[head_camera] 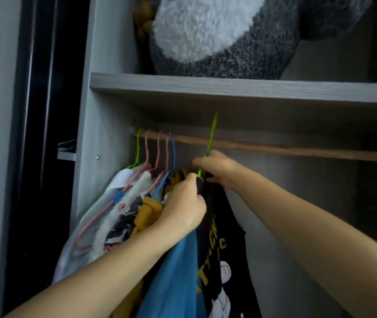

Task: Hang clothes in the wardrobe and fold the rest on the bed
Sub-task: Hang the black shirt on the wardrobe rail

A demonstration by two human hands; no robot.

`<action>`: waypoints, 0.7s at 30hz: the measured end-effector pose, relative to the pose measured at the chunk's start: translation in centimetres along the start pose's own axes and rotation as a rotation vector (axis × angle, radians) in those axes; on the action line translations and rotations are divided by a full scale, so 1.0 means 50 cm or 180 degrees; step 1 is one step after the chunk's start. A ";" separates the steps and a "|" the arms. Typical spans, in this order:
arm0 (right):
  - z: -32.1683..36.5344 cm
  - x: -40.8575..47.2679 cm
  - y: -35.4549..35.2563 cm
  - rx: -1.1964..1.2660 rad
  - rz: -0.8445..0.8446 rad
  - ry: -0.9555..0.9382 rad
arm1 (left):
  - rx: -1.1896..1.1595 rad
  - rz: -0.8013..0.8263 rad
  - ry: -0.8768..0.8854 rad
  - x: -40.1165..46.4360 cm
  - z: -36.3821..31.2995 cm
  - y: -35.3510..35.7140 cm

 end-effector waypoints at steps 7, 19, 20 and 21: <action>0.008 0.102 0.083 -0.1354 0.0319 -0.0317 | 0.2090 -0.0057 -0.0515 0.053 0.074 -0.039; -0.120 0.070 0.125 -0.1317 0.0145 -0.0518 | 0.3144 0.0196 -0.0328 -0.018 0.119 0.016; -0.144 0.043 0.111 -0.1312 -0.0012 -0.0507 | 0.3127 0.0110 -0.0114 -0.025 0.110 0.029; -0.172 0.016 0.094 -0.1341 -0.0141 -0.0451 | 0.3067 0.0058 0.0131 -0.031 0.099 0.045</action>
Point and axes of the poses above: each hand's wrist, its own x-axis towards the middle knuckle, its own y-axis out of the palm, z = x × y, the point moved 1 cm from there along x, towards the middle knuckle, and after that the axes turned 11 degrees about z, right-handed, at the moved point
